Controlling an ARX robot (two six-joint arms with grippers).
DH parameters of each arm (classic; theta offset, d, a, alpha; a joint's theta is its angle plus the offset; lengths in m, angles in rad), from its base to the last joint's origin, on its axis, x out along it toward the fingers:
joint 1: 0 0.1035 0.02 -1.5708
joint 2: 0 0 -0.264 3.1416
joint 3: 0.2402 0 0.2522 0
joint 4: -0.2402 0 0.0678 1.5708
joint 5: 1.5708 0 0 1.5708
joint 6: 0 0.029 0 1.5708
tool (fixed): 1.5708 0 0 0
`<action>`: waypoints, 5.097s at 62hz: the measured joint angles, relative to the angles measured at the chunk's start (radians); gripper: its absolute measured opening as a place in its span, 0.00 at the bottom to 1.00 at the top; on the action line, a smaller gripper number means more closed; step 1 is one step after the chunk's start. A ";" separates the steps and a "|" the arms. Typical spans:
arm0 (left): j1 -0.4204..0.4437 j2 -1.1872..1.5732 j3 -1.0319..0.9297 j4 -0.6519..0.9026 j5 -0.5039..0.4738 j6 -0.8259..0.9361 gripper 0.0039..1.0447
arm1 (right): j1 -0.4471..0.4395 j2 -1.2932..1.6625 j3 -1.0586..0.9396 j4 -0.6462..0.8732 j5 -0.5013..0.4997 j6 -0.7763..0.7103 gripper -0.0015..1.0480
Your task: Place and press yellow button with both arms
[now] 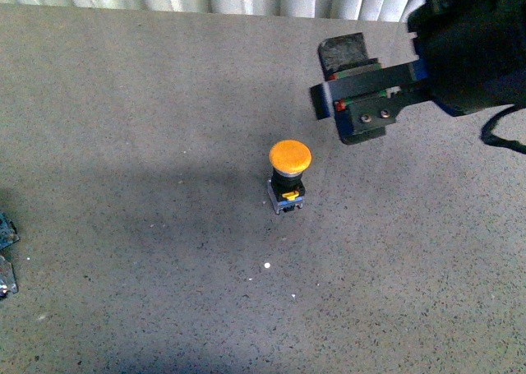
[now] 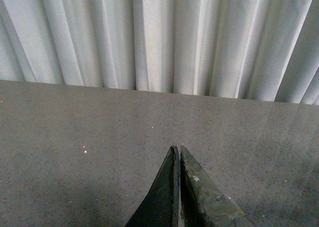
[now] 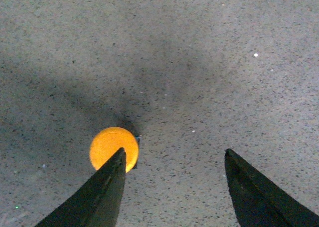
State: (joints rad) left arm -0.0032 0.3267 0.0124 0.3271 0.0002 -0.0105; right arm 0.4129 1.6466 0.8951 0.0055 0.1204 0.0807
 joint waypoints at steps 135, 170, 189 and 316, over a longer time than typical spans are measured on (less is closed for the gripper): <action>0.002 -0.310 0.000 -0.327 0.000 0.000 0.01 | 0.035 0.131 0.058 -0.002 -0.131 0.182 0.01; 0.002 -0.310 0.000 -0.327 0.001 0.001 0.01 | -0.123 -0.348 -0.328 0.446 0.142 0.003 0.35; 0.002 -0.310 0.000 -0.327 0.000 0.002 0.01 | -0.226 -0.523 -0.634 0.854 0.058 -0.071 0.01; 0.002 -0.310 0.000 -0.327 0.000 0.002 0.08 | -0.411 -1.640 -0.877 -0.002 -0.118 -0.077 0.03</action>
State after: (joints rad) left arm -0.0017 0.0166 0.0124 -0.0002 0.0002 -0.0082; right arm 0.0017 0.0067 0.0181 0.0032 0.0021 0.0032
